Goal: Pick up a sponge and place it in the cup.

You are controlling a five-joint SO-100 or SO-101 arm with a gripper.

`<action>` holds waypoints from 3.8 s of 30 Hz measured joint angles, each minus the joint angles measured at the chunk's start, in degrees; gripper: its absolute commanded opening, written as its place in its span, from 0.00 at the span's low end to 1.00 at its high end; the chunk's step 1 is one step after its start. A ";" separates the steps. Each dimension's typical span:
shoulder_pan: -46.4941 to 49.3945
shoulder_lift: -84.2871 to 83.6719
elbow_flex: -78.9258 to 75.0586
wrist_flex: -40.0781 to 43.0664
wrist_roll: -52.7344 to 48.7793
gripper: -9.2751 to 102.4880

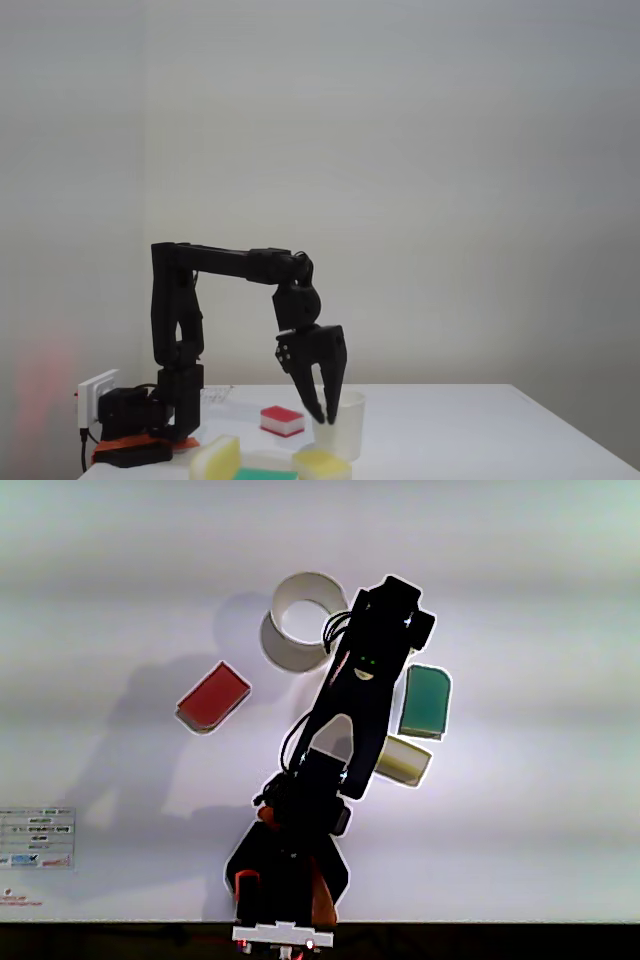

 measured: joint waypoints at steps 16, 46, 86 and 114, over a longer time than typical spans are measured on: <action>0.09 -11.07 -0.09 -12.57 -2.55 0.36; 3.08 -5.98 0.70 -1.23 -6.50 0.41; 3.16 -12.22 7.91 -14.85 -3.16 0.10; -1.67 -15.21 -8.35 -1.05 4.83 0.36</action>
